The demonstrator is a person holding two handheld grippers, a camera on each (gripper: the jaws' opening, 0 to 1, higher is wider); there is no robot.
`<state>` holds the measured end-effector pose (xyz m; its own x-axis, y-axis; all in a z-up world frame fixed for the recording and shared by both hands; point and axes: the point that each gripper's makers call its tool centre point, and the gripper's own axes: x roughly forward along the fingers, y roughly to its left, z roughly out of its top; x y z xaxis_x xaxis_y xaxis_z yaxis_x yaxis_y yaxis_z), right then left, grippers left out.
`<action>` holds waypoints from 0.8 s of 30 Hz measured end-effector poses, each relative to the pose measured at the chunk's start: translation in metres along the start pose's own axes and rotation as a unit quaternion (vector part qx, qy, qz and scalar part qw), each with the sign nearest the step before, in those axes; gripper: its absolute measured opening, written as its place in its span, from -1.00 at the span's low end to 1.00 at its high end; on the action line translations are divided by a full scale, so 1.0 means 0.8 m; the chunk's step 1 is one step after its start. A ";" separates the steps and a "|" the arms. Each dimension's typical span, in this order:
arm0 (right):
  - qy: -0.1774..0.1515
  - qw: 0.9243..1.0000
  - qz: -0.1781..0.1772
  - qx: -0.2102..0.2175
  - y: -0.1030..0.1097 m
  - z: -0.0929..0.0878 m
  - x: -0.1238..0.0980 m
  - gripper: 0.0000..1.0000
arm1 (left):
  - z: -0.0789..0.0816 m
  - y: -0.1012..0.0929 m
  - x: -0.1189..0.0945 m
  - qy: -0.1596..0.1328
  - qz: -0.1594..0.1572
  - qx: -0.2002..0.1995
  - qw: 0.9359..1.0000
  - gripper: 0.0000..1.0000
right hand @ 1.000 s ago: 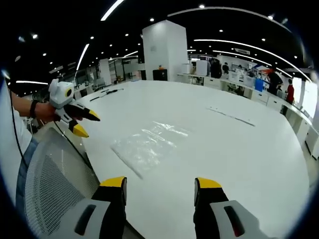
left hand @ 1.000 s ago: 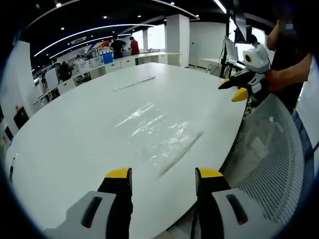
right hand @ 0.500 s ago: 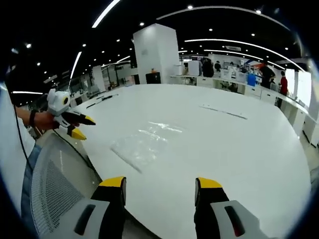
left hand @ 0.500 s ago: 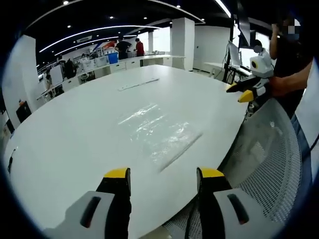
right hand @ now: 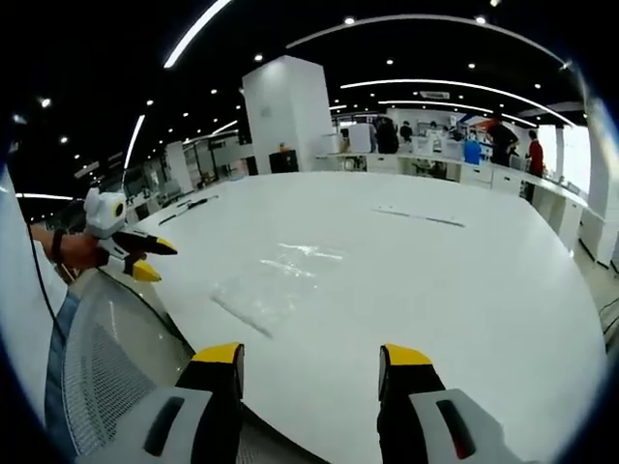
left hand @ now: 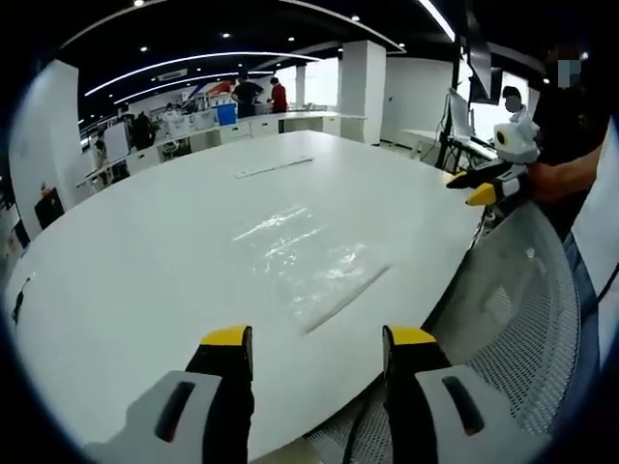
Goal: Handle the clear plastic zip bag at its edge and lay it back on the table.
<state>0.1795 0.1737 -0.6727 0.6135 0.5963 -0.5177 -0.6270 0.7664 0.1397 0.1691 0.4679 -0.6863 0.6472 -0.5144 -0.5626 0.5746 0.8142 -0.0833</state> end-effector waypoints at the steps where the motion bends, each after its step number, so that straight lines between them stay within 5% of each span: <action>1: 0.000 1.000 0.001 0.001 0.000 0.000 0.000 0.12 | -0.001 0.001 -0.001 0.000 0.002 0.000 1.000 0.09; 24: 0.003 1.000 -0.006 0.024 -0.001 -0.010 -0.006 0.17 | -0.016 -0.004 -0.007 0.011 0.005 -0.007 1.000 0.07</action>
<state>0.1733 0.1682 -0.6773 0.6184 0.5858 -0.5239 -0.5961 0.7840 0.1730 0.1570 0.4714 -0.6932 0.6415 -0.5009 -0.5811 0.5616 0.8226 -0.0891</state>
